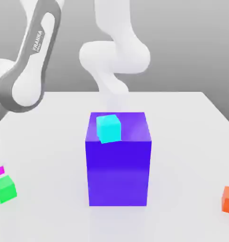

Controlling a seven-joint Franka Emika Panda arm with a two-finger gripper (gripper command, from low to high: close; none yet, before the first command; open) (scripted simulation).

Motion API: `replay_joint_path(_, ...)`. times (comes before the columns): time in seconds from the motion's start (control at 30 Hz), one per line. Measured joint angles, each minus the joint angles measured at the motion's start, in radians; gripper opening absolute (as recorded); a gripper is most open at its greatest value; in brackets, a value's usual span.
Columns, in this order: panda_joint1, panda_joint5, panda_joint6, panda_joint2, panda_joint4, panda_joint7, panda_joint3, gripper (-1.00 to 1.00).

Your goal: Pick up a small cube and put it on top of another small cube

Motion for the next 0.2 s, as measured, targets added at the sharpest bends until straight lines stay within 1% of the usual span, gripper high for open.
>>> replay_joint_path(0.1, -0.047, 0.114, 0.080, 0.097, 0.003, -0.079, 0.066, -1.00)
replay_joint_path(0.13, -0.065, 0.141, 0.100, 0.122, 0.005, -0.099, 0.089, 1.00)
replay_joint_path(0.2, -0.065, 0.141, 0.100, 0.122, 0.005, -0.099, 0.089, 1.00)
